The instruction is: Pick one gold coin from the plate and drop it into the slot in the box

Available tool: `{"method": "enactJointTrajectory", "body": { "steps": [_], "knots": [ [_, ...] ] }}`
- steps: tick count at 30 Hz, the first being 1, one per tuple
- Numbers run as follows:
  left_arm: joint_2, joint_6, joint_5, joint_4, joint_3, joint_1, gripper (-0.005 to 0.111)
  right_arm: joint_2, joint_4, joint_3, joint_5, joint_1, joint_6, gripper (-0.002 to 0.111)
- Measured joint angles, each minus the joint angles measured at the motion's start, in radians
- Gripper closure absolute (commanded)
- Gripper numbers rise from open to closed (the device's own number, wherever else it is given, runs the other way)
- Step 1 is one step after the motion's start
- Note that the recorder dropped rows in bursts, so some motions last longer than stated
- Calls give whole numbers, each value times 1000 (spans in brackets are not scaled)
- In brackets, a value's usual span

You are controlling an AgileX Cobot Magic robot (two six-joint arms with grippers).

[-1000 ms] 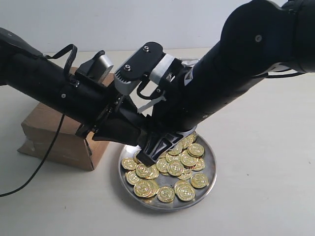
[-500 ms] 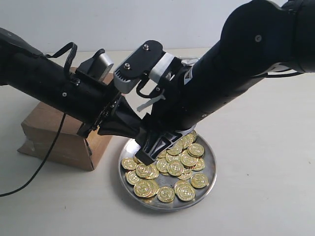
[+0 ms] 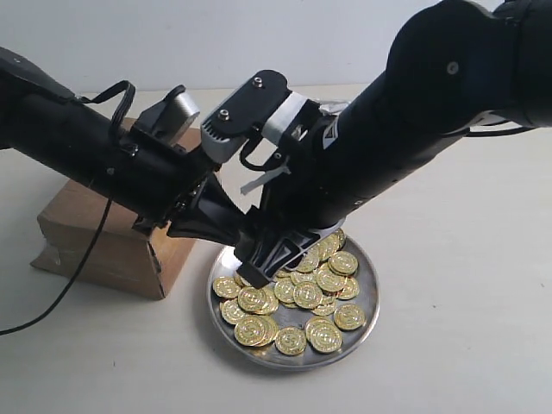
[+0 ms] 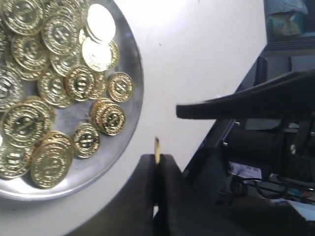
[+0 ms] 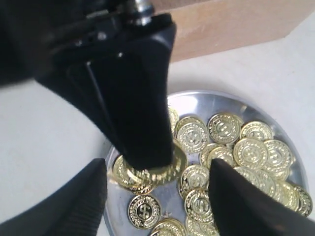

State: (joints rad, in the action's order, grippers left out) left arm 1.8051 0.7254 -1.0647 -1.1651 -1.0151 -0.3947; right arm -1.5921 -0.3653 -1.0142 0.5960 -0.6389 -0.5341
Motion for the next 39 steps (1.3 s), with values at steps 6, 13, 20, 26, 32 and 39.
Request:
{"method": "enactJointTrajectory", "body": {
  "steps": [6,13,20,26,32,39],
  "knots": [
    [-91,4,101,91,0,0,107,80,54,0,83,0,86,49],
    [-220,-51,223,283,0,0,107,176,95,0,113,0,164,49],
    [-328,-396,467,804,0,0,107,182,98,0,117,0,166,49],
    [-261,-475,541,921,0,0,107,182,98,0,118,0,174,49],
    [-179,-592,618,1033,0,0,107,182,98,0,118,0,178,49],
    [-164,-639,656,1057,0,0,107,182,98,0,118,0,186,49]
  ]
}}
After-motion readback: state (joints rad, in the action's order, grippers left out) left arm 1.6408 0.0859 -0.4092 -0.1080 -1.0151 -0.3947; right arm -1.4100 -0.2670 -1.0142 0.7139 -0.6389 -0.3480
